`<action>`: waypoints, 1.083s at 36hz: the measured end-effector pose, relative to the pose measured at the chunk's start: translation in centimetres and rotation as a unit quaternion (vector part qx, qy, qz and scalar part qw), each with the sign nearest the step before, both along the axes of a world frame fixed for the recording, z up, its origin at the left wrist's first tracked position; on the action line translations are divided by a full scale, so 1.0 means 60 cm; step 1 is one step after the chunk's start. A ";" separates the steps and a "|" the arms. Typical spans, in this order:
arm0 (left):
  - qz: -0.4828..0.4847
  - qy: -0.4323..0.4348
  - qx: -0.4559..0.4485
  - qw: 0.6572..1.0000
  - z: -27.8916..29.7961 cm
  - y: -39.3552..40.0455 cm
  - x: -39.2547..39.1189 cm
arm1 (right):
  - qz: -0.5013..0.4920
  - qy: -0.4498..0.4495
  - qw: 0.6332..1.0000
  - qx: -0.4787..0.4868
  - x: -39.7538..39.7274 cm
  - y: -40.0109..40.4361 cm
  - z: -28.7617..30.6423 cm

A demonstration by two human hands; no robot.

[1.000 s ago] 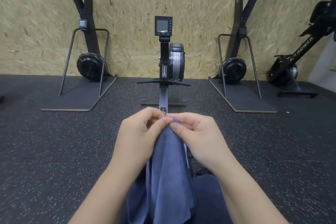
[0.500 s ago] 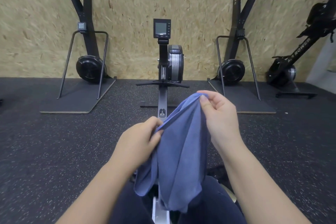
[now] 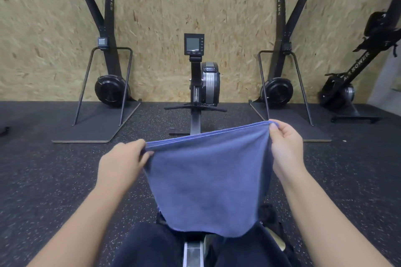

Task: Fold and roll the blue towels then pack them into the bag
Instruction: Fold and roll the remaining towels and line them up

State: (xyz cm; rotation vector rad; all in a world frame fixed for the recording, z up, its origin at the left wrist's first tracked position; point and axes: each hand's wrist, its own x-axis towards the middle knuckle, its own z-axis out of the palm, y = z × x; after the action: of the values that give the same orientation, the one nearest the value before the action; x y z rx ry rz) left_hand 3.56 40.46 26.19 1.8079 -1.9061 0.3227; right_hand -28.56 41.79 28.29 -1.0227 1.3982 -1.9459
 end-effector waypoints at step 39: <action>-0.103 0.224 -0.062 0.967 -0.018 -0.006 -0.022 | -0.041 0.196 0.978 0.060 0.022 -0.021 -0.046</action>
State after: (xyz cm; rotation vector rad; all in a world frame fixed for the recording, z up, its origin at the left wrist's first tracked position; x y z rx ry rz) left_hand 2.27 40.12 25.13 1.4364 -1.6875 -0.0403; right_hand -27.24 40.53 25.54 -1.3630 1.7705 -1.7506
